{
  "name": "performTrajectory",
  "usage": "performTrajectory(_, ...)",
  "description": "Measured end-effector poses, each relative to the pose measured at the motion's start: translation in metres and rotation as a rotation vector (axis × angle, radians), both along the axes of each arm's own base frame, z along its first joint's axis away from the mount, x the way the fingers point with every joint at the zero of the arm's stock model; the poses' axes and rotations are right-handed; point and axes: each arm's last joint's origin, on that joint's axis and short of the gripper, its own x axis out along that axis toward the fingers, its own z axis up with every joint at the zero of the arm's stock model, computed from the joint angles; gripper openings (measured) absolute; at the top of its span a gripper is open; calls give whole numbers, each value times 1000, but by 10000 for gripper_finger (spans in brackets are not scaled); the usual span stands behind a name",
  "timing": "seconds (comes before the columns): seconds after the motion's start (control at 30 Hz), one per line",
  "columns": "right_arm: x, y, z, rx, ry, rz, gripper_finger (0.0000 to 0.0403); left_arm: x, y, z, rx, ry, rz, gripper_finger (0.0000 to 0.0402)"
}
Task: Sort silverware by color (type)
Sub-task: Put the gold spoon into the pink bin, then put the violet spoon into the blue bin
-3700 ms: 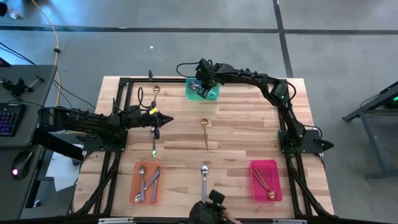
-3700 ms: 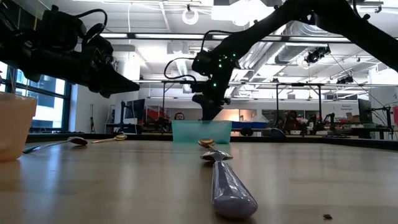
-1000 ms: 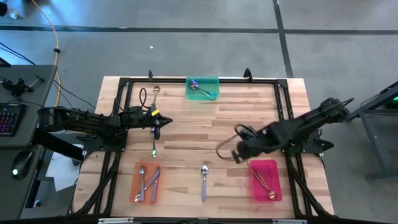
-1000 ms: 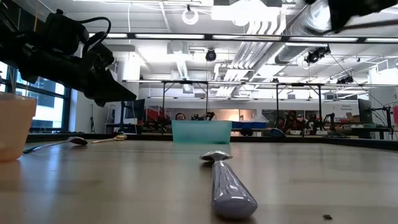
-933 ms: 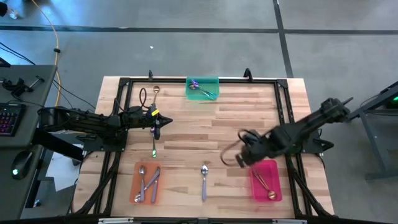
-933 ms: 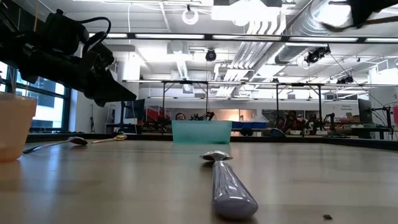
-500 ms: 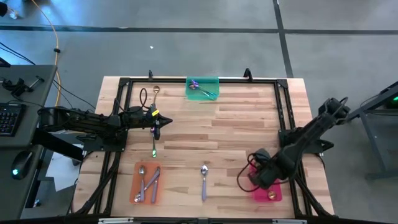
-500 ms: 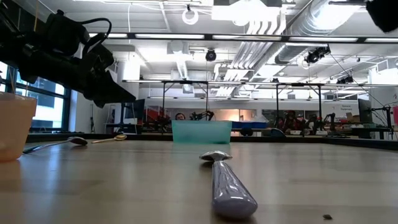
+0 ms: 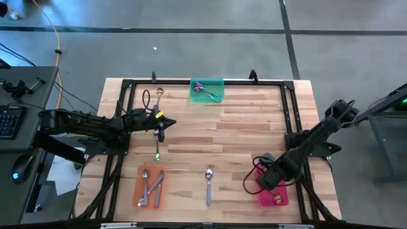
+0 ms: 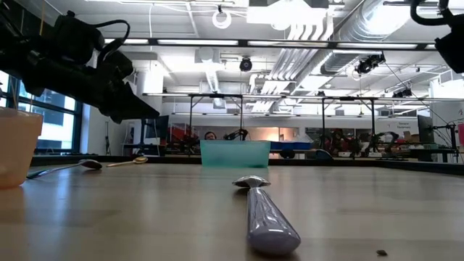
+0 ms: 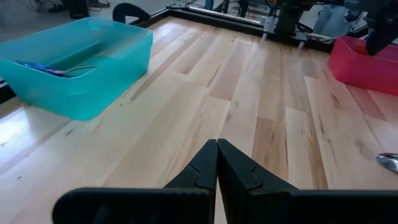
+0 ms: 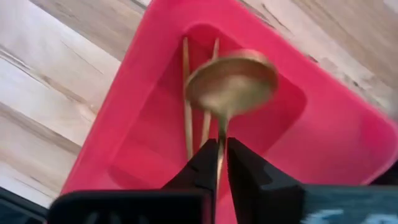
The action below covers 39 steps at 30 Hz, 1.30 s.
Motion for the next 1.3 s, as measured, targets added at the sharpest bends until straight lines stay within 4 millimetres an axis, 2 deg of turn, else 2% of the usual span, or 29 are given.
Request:
performTrajectory(0.17,-7,-11,12,0,5,26,56,7,3,5,-14,74,-18,0)
performTrajectory(0.27,-12,-19,25,2,-29,46,65,11,5,8,-34,140,-15,0)
performTrajectory(0.37,-15,-28,41,-53,-136,84,49,15,6,12,-49,188,-15,0)
performTrajectory(0.47,-12,-39,53,-154,-307,154,13,17,7,16,-70,216,-11,0)
performTrajectory(0.57,-7,-49,63,-272,-447,252,8,20,8,20,-109,231,4,0)
performTrajectory(0.73,4,-66,68,-396,-491,401,2,19,5,20,-181,315,-3,0)
performTrajectory(0.8,12,-72,69,-429,-510,441,2,18,2,19,-218,387,8,0)
performTrajectory(0.9,30,-80,73,-479,-597,502,1,16,1,22,-284,485,123,2)
performTrajectory(1.07,65,-94,75,-525,-737,659,0,12,-8,35,-388,645,197,17)
performTrajectory(1.2,90,-110,62,-507,-753,741,0,6,-19,46,-478,789,238,42)
performTrajectory(1.3,106,-122,48,-491,-740,780,0,-2,-29,47,-611,880,259,65)
